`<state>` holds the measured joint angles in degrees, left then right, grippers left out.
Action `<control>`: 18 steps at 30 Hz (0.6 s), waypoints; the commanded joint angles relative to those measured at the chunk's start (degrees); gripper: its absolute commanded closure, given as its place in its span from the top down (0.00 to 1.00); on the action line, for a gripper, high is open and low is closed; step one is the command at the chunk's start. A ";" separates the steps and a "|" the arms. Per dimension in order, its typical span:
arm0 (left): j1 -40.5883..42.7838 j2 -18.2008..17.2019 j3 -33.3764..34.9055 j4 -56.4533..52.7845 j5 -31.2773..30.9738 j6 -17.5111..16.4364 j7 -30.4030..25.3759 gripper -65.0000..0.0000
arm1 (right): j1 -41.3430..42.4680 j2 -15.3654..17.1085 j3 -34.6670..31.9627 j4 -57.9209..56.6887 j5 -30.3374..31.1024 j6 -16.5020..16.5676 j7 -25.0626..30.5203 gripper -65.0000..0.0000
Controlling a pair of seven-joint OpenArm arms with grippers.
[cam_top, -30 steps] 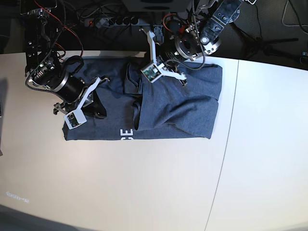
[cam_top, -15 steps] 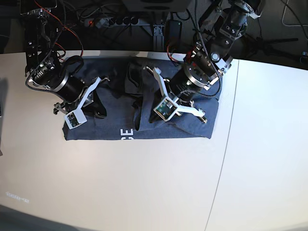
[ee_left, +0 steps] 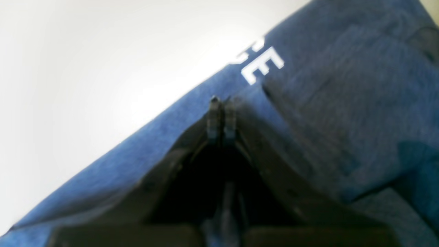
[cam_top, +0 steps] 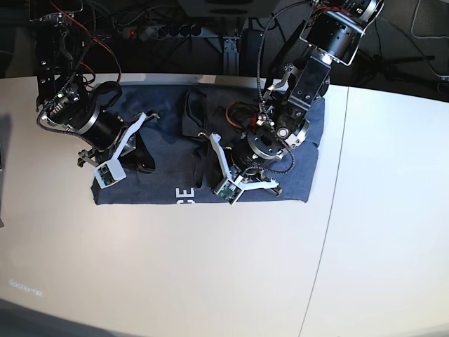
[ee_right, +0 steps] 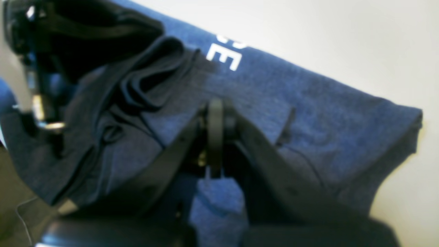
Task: Fold the T-shirt properly
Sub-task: 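Press the folded end flat with the left gripper and release it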
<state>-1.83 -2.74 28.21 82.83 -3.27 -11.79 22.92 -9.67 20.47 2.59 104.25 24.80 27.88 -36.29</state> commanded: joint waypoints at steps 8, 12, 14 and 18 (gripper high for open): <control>-2.82 3.61 0.02 -8.15 2.25 -1.75 -7.67 0.00 | 0.59 0.61 0.35 1.07 0.72 4.48 1.31 0.00; -5.84 3.80 -0.04 -11.39 2.25 -1.73 -7.63 0.00 | 0.63 0.61 0.35 1.07 0.72 4.48 1.36 0.00; -7.41 3.67 -0.22 -10.01 2.16 -1.73 -6.34 0.00 | 0.66 0.61 0.35 1.07 0.72 4.50 1.51 0.00; -8.87 3.67 -0.20 -1.27 1.51 -1.92 0.83 0.00 | 0.87 0.61 0.42 1.09 0.72 4.48 1.95 0.00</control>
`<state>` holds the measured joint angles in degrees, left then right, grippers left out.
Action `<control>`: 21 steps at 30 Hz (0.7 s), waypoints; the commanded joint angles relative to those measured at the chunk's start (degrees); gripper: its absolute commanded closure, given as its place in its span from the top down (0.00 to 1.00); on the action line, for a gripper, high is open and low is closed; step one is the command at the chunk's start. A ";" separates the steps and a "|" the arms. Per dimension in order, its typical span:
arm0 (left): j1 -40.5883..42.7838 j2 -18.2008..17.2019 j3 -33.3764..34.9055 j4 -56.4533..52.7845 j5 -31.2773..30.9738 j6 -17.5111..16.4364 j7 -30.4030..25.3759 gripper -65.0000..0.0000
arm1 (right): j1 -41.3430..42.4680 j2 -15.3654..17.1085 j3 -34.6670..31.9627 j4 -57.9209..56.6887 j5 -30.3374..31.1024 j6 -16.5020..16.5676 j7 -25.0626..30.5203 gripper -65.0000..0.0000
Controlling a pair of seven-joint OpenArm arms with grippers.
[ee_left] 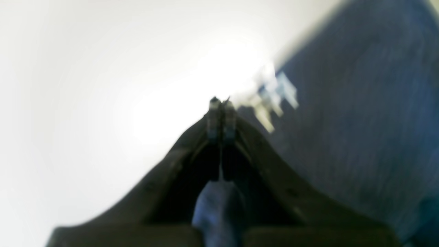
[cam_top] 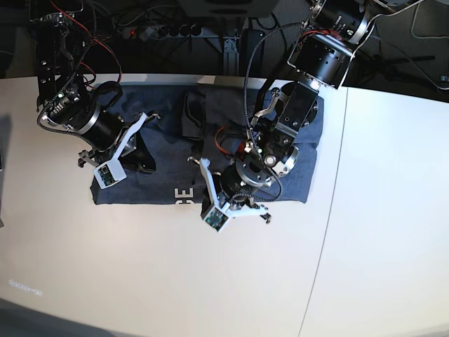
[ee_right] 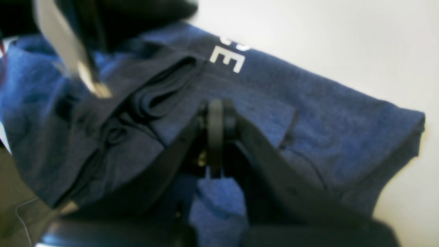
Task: Fold the T-shirt properly
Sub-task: 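Press the folded end flat with the left gripper and release it, then open both grippers and withdraw them from the folded shirt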
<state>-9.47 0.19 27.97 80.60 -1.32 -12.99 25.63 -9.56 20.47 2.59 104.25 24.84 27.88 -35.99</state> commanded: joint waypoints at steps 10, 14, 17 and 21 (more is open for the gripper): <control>5.03 -7.96 -0.87 11.82 -5.29 -2.69 2.45 0.00 | 2.25 0.98 14.25 1.07 0.72 4.46 0.02 0.00; 9.01 -12.04 -4.48 11.82 -5.31 -2.67 0.46 0.00 | 1.49 4.20 20.20 -0.74 1.60 4.39 -1.27 0.00; 11.43 -13.27 -9.05 11.80 -6.14 -2.69 0.46 0.00 | 1.18 6.80 22.27 -6.03 4.09 4.33 -3.08 0.00; 13.03 -14.05 -13.70 11.82 -7.28 -3.32 0.70 0.00 | 1.46 8.98 22.29 -14.51 6.78 4.35 -6.19 0.00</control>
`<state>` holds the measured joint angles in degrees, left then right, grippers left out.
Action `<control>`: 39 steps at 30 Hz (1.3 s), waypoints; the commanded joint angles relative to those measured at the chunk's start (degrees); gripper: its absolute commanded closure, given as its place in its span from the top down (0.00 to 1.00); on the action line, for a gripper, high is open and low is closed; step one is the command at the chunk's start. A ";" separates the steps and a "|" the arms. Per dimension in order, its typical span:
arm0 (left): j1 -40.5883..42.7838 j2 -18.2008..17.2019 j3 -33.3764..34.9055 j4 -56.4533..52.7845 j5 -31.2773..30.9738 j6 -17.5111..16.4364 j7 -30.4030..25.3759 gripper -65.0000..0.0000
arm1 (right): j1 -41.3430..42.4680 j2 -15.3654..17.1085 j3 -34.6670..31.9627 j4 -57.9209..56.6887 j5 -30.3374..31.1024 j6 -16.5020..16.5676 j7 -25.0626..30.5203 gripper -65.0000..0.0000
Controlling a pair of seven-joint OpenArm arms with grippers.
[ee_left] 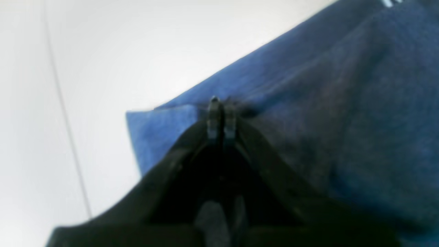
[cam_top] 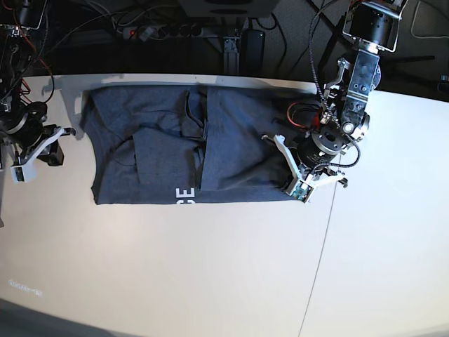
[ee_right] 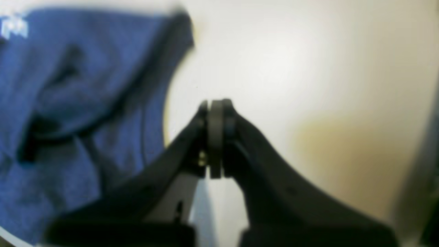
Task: Fold the T-shirt properly
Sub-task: 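Open both grippers and withdraw them from the folded shirt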
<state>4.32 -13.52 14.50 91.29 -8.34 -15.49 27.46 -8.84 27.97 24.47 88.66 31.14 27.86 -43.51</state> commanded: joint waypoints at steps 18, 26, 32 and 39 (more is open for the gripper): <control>-1.38 -0.94 -0.98 2.40 -3.91 -2.36 -0.57 0.00 | 0.74 1.68 -8.20 -4.61 4.07 4.48 -5.60 0.38; -1.44 -0.98 -1.09 7.02 -3.89 -2.38 2.78 0.00 | 0.72 0.31 -12.87 -4.66 4.26 4.50 -5.73 0.38; -1.38 -1.99 -1.09 7.72 -3.91 -2.36 3.32 0.00 | 0.72 -0.24 -12.87 -4.87 3.78 4.50 -5.81 0.37; -0.52 -6.67 -1.09 7.72 -4.76 -2.32 3.89 0.00 | 0.72 -0.22 -12.87 -8.52 3.17 4.50 -3.96 0.14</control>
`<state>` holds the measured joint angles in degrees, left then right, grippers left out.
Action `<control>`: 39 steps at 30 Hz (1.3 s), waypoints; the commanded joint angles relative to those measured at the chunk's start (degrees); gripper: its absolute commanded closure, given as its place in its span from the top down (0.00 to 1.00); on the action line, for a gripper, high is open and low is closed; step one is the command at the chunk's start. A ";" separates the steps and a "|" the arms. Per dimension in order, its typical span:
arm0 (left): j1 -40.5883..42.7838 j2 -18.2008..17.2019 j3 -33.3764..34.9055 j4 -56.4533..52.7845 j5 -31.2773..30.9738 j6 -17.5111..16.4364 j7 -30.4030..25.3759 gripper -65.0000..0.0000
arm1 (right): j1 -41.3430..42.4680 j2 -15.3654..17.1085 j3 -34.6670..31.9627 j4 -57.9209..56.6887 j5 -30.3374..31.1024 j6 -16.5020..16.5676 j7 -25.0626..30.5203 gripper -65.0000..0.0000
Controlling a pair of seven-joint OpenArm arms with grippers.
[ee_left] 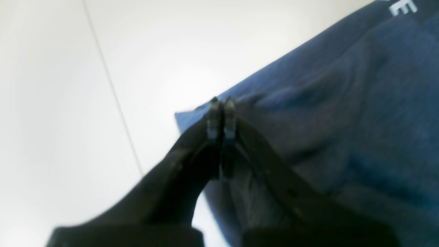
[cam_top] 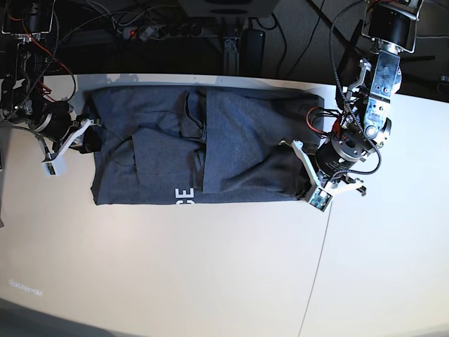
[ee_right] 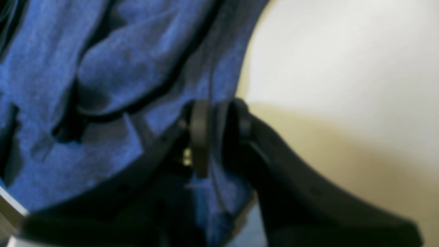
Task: Fold the T-shirt properly
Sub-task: 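Open both grippers and withdraw them from the folded shirt, then grasp the folded shirt's edges with both grippers and lift it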
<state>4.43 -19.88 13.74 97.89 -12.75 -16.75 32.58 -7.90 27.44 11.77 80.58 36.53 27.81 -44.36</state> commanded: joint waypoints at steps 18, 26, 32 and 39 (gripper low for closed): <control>3.96 -3.93 -7.93 1.09 -0.33 -0.83 -1.22 0.00 | -0.04 0.33 -0.15 0.22 -5.44 4.55 5.16 0.00; 7.87 -3.98 -9.75 0.66 -0.28 -1.07 -1.25 0.00 | 0.15 0.33 -0.15 8.90 -5.46 4.55 5.38 0.00; 9.09 -4.33 -9.75 0.57 0.79 -1.09 -1.03 0.00 | 1.55 0.33 1.01 11.02 -5.44 4.55 5.27 0.00; 9.05 -6.36 -9.75 -2.91 0.79 -1.07 -1.25 0.00 | 2.47 0.35 3.21 11.02 -5.49 4.55 4.24 0.00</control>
<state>13.98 -25.45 4.32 94.30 -11.88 -16.78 31.57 -6.04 26.81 14.24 90.59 30.50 28.12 -41.12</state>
